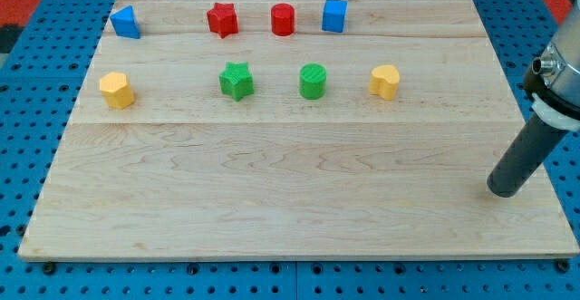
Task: Push the yellow heart to the bottom right of the green circle
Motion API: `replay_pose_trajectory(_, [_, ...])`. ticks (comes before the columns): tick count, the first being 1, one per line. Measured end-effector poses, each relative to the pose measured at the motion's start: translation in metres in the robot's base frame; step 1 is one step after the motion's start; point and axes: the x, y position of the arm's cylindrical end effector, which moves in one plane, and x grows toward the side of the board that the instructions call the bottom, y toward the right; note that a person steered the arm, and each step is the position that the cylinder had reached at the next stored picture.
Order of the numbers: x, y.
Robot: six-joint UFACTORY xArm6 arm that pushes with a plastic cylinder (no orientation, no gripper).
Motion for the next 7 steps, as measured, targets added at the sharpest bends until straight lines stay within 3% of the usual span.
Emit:
replay_pose_trajectory(2, [-0.033,-0.007])
replay_pose_trajectory(4, [-0.035,-0.023])
replay_pose_trajectory(5, [-0.06,-0.021])
replay_pose_trajectory(7, [-0.196,-0.042])
